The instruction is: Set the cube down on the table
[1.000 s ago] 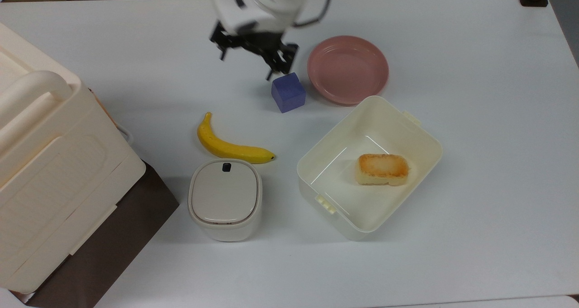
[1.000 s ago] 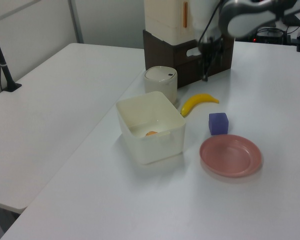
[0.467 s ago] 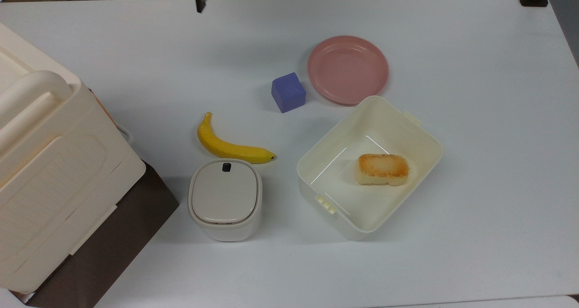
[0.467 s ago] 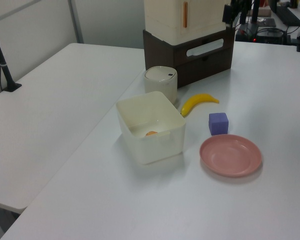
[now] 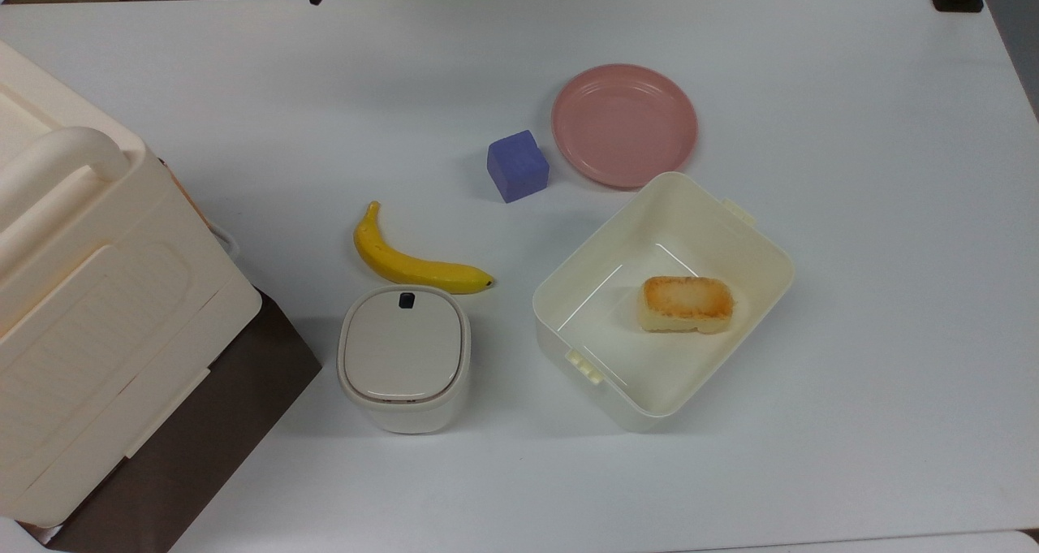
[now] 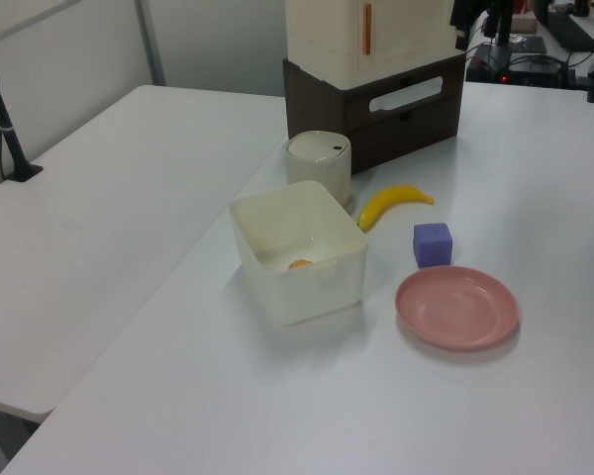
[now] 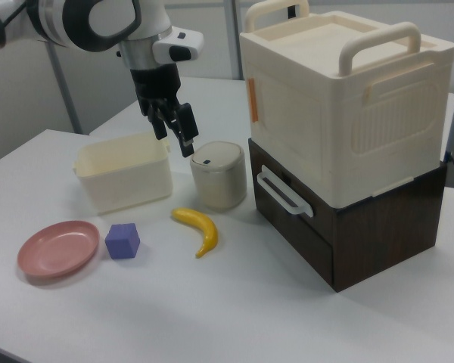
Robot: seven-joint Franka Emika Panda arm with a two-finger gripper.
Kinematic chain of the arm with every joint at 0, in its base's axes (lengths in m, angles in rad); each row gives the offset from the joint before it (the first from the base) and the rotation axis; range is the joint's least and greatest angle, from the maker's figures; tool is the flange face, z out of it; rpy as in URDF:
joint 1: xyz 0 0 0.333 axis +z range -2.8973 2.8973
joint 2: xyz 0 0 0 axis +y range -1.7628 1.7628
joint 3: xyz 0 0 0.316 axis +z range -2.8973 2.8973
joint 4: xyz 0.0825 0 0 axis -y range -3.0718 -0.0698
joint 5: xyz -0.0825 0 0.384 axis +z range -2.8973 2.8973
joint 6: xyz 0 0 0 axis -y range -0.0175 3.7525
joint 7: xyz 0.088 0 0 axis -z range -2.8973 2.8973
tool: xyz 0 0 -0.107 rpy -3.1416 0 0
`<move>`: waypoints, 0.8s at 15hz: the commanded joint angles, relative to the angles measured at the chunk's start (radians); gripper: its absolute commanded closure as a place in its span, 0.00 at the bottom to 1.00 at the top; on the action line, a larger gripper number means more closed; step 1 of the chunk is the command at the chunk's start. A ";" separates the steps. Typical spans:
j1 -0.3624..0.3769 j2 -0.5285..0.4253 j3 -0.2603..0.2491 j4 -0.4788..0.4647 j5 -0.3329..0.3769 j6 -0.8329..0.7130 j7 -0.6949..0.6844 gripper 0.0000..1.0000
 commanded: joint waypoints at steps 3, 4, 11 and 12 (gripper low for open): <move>0.032 -0.013 -0.026 0.007 0.022 -0.032 -0.027 0.00; 0.032 -0.013 -0.026 0.007 0.022 -0.031 -0.027 0.00; 0.029 -0.007 -0.021 0.036 0.059 -0.035 -0.145 0.00; 0.029 -0.009 -0.020 0.038 0.060 -0.047 -0.168 0.00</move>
